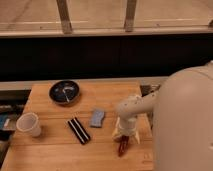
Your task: Place the pepper on the white sponge
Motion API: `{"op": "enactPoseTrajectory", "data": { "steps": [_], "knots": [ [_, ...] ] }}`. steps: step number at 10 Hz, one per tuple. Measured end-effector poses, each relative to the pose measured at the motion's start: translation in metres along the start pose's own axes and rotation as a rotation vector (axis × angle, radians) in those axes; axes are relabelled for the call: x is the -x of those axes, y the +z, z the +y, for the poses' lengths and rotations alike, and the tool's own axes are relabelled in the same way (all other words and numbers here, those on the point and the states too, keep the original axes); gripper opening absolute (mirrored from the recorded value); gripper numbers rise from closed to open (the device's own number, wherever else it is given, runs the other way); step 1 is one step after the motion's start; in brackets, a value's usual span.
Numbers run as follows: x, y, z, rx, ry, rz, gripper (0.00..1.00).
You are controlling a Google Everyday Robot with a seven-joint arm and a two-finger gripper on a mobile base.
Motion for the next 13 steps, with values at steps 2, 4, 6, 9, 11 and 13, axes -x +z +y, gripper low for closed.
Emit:
{"op": "enactPoseTrajectory", "data": {
  "steps": [2, 4, 6, 9, 11, 13],
  "knots": [
    [0.004, 0.009, 0.000, 0.009, 0.011, 0.027, 0.39],
    [0.003, 0.007, -0.003, 0.014, 0.013, 0.023, 0.20],
    [0.001, -0.002, -0.006, 0.021, 0.016, 0.005, 0.03],
    [0.004, -0.041, -0.009, 0.039, 0.029, -0.071, 0.00],
    [0.011, -0.081, -0.007, 0.059, 0.026, -0.149, 0.00],
    [0.017, -0.108, 0.006, 0.074, 0.005, -0.211, 0.00]
  ]
}}
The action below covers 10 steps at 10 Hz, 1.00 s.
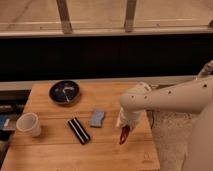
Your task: Place the pepper on the white sponge
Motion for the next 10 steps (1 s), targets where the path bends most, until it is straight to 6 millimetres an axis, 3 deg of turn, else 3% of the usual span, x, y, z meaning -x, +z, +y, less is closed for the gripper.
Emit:
{"op": "enactPoseTrajectory", "data": {
  "steps": [2, 4, 8, 10],
  "knots": [
    [0.011, -0.018, 0.027, 0.024, -0.043, -0.056, 0.00],
    [0.020, -0.024, 0.050, 0.036, -0.086, -0.081, 0.00],
    [0.042, -0.018, 0.102, 0.042, -0.189, -0.079, 0.00],
    [0.054, -0.011, 0.115, 0.053, -0.225, -0.063, 0.00]
  ]
}}
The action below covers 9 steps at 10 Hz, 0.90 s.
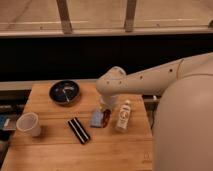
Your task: Place the pepper on the white sponge
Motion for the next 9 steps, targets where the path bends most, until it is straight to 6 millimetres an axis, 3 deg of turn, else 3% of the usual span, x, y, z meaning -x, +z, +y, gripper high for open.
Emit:
{"op": "enactPoseTrajectory", "data": {
  "steps": [2, 9],
  "knots": [
    [0.014, 0.018, 0.007, 0.040, -0.039, 0.040, 0.00],
    [0.018, 0.068, 0.046, 0.138, -0.139, 0.142, 0.00]
  ]
}}
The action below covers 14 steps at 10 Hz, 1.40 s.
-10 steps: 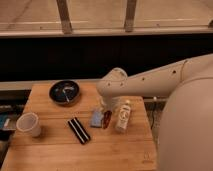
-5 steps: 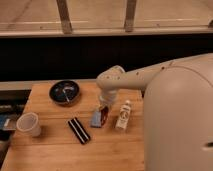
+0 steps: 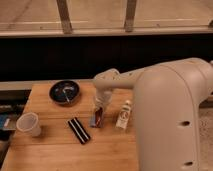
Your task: Place the pepper on the white sponge
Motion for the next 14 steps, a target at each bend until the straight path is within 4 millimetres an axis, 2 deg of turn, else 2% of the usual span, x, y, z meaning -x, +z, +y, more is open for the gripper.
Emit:
{"op": "enactPoseTrajectory", "data": {
  "steps": [4, 7, 9, 12, 14],
  "knots": [
    [0.000, 0.018, -0.002, 0.029, 0.003, 0.039, 0.02],
    [0.002, 0.024, -0.003, 0.043, 0.010, 0.047, 0.29],
    [0.001, 0.025, -0.003, 0.048, 0.003, 0.055, 0.52],
    [0.000, 0.026, 0.000, 0.048, -0.010, 0.063, 0.77],
    [0.000, 0.026, 0.001, 0.054, -0.019, 0.070, 0.80]
  ]
}}
